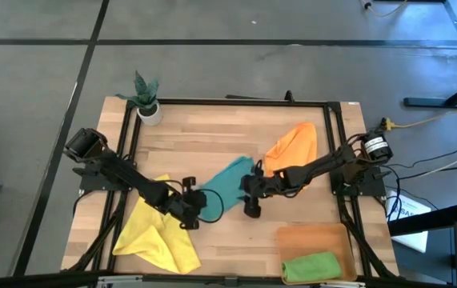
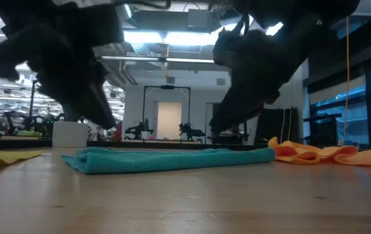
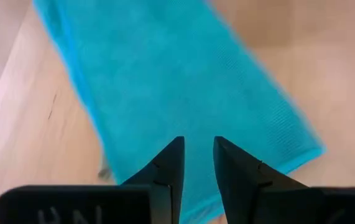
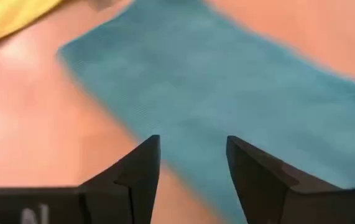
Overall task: Roll microfiber towels into tight, uniform cylinder then place into a basket
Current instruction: Roll the blue microfiber towel
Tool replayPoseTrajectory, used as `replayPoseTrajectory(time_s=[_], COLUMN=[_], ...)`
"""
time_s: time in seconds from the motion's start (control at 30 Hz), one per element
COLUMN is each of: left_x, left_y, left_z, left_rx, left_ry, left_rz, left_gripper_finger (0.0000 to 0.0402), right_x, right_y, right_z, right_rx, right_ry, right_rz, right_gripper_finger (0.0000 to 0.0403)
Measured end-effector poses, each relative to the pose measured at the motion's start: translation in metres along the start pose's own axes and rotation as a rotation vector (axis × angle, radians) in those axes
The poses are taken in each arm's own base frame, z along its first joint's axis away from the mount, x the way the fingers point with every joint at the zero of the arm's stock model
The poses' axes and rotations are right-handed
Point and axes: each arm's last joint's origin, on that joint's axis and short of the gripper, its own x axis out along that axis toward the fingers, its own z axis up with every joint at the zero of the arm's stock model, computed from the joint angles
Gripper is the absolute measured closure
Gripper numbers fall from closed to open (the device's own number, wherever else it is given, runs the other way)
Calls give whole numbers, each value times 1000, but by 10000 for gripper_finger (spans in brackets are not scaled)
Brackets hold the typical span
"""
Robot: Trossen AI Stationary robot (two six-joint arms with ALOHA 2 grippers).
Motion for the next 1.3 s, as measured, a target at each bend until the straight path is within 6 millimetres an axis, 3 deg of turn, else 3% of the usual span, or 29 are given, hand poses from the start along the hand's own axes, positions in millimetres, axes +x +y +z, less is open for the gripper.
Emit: replayPoseTrajectory(time_s=[0.53,0.9,1.3], left_x=[14,11,8], left_y=[17,2,-9], left_z=[-36,-31,-24], left_rx=[-150,-189,-57], left_ry=[149,123,28], left_rz=[65,-105,-198], left_gripper_finger=[324,324,324], right_x=[13,17,19], right_y=[-9,-25,-40], right_z=[-18,-16,-13], right_rx=[106,123,102], right_ry=[162,146,105], right_rz=[-26,-142,-278], right_gripper_finger=[217,217,217])
